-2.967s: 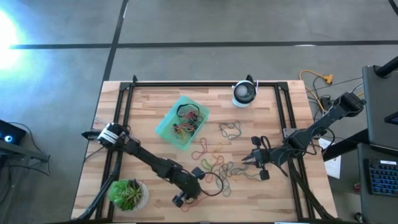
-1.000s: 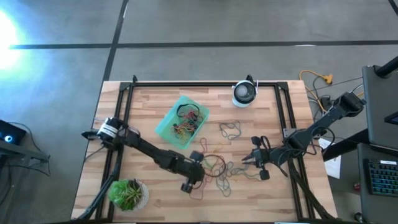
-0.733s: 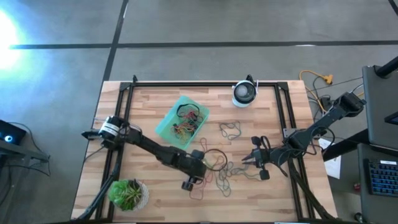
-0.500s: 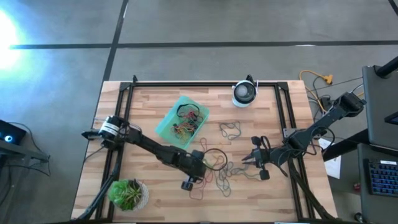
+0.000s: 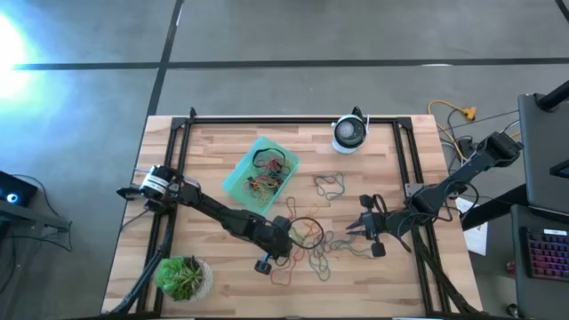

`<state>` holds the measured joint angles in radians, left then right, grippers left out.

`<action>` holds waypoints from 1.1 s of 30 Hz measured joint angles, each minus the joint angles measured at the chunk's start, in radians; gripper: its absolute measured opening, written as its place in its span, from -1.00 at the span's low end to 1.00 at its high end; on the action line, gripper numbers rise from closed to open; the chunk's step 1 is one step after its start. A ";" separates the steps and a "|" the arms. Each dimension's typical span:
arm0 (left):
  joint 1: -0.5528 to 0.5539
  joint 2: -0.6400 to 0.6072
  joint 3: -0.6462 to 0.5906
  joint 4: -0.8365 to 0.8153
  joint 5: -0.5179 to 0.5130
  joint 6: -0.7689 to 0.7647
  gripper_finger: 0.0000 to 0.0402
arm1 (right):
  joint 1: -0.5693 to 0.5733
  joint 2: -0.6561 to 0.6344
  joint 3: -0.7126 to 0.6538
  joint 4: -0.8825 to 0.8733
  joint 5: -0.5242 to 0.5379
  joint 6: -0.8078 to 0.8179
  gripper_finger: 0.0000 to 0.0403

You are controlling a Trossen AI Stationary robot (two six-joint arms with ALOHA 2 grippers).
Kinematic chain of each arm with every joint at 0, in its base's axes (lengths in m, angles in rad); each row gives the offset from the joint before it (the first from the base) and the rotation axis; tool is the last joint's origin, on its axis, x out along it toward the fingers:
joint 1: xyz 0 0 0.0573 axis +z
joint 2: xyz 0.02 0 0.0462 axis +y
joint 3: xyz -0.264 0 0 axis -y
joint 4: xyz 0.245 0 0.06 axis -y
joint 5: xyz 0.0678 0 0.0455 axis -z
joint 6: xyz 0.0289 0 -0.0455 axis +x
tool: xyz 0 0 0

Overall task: Pick and place rubber bands into bin
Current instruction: Put the red rubber band into the green bin

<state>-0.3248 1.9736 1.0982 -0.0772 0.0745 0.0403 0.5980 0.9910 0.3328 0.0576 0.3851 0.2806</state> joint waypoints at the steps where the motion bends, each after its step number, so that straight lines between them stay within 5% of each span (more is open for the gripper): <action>1: 0.000 -0.006 0.001 -0.003 -0.002 0.001 -0.99 | 0.000 0.000 0.000 0.000 0.000 0.000 -0.73; 18: -0.050 -0.088 -0.003 -0.138 -0.296 0.020 -1.00 | 0.000 0.000 -0.016 0.000 0.000 0.023 -0.73; 33: -0.066 -0.122 0.000 -0.181 -0.264 -0.066 -1.00 | 0.000 0.000 -0.035 0.010 0.000 0.035 -0.73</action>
<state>-0.3906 1.8515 1.0981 -0.2582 -0.1899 -0.0254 0.5980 0.9913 0.2977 0.0677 0.3851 0.3153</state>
